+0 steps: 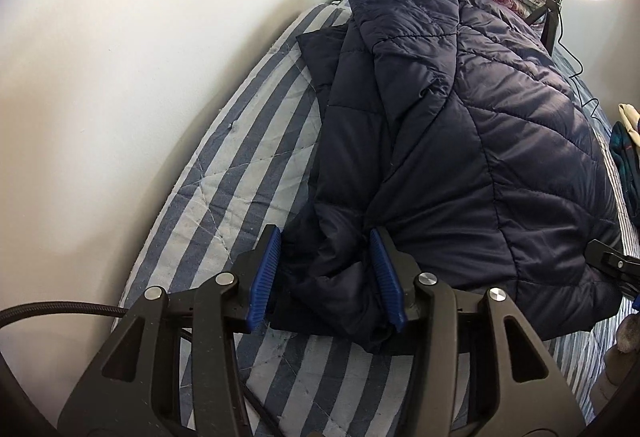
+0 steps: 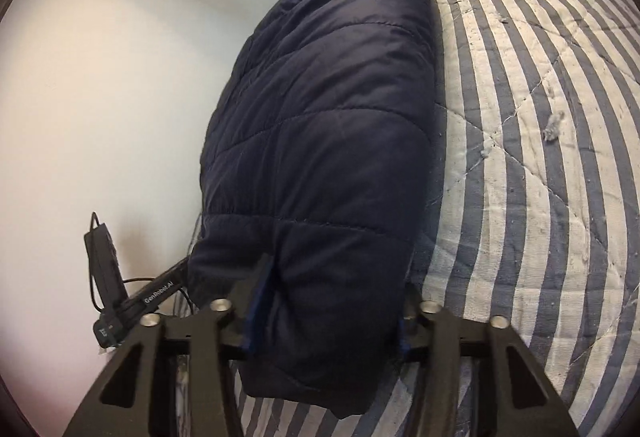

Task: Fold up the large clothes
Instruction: 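Lift the held end and fold the jacket in half with both tools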

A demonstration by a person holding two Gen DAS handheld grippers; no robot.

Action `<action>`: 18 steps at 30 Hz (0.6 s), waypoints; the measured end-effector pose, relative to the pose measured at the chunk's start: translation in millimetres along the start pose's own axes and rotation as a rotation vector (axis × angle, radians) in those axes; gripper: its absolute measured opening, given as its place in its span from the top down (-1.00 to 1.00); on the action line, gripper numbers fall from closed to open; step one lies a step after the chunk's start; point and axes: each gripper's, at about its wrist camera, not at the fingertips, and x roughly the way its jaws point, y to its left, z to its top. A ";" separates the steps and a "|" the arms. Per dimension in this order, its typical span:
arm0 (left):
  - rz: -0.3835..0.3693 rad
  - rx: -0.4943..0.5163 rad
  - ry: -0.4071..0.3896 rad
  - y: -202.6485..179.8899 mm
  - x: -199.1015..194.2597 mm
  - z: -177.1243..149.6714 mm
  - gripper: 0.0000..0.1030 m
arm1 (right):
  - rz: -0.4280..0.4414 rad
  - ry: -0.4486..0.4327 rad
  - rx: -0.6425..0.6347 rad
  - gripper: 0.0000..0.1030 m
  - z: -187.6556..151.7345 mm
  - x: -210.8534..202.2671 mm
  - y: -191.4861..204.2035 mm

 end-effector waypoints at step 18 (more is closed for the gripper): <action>0.002 0.206 0.079 -53.8 -39.8 -43.2 0.17 | -0.204 0.076 -0.141 0.56 -31.1 -61.4 34.9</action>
